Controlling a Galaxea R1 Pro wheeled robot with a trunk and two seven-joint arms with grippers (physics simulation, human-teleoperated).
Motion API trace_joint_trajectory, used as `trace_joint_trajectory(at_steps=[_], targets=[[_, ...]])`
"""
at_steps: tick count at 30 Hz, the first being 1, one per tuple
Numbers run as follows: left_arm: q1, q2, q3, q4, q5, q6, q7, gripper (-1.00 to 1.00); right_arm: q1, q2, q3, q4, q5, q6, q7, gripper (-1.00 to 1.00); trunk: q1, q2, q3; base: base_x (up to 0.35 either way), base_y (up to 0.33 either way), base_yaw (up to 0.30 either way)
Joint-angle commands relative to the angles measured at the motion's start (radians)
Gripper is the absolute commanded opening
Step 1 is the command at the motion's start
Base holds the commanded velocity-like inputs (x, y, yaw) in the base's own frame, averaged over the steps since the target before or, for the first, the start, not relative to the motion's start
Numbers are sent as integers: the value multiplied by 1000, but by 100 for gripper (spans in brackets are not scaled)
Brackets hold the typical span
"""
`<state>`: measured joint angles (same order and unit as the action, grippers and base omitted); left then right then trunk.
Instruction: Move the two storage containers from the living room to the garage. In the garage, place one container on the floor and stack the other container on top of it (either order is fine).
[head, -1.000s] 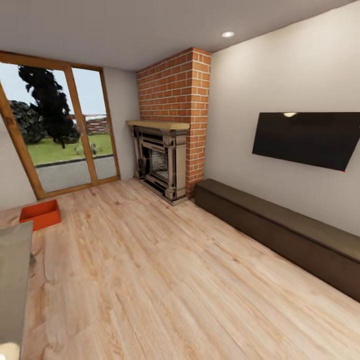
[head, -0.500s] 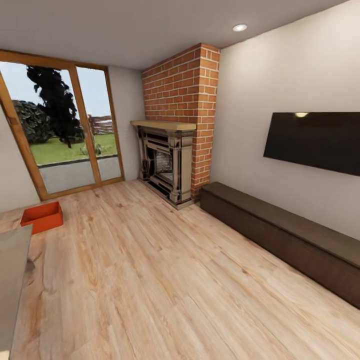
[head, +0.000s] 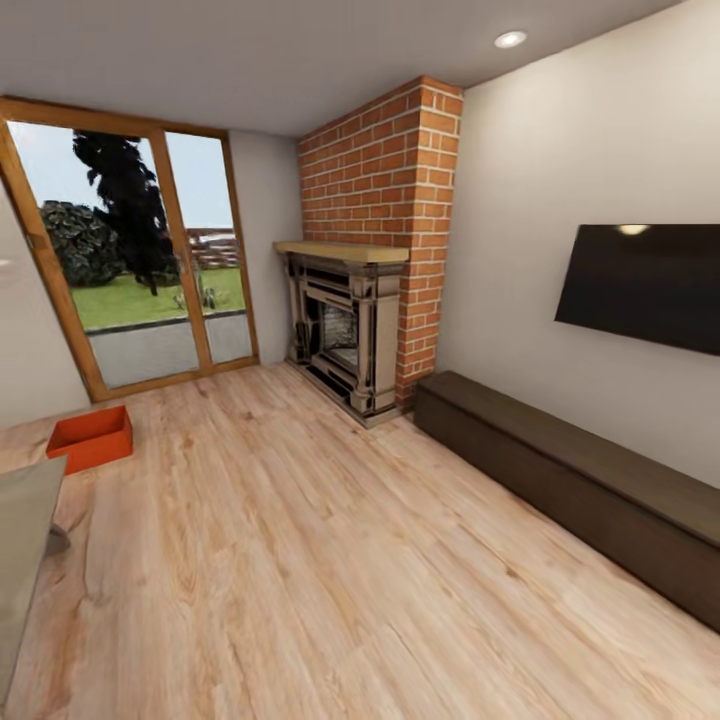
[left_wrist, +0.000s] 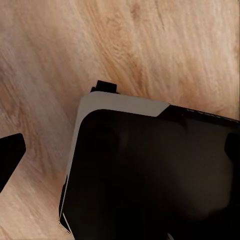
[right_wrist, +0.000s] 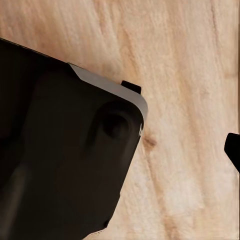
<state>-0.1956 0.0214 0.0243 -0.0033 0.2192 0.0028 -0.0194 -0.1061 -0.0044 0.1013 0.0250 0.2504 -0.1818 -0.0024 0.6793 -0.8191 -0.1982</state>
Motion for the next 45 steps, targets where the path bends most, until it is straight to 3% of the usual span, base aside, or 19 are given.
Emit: trace_joint_trajectory(at_steps=[1,14,45], targets=[[-1,0,2,0,6,0,-2,100,-1,0,8,3,-1,-5,0,100,1,-1,-1,333,0,271],[-1,0,2,0,6,0,-2,100,-1,0,8,3,-2,-5,-1,100,1,-1,-1,333,0,263],[-1,-1,2,0,6,0,-2,100,-1,-1,6,3,-3,-5,-1,100,1,-1,-1,333,0,59]])
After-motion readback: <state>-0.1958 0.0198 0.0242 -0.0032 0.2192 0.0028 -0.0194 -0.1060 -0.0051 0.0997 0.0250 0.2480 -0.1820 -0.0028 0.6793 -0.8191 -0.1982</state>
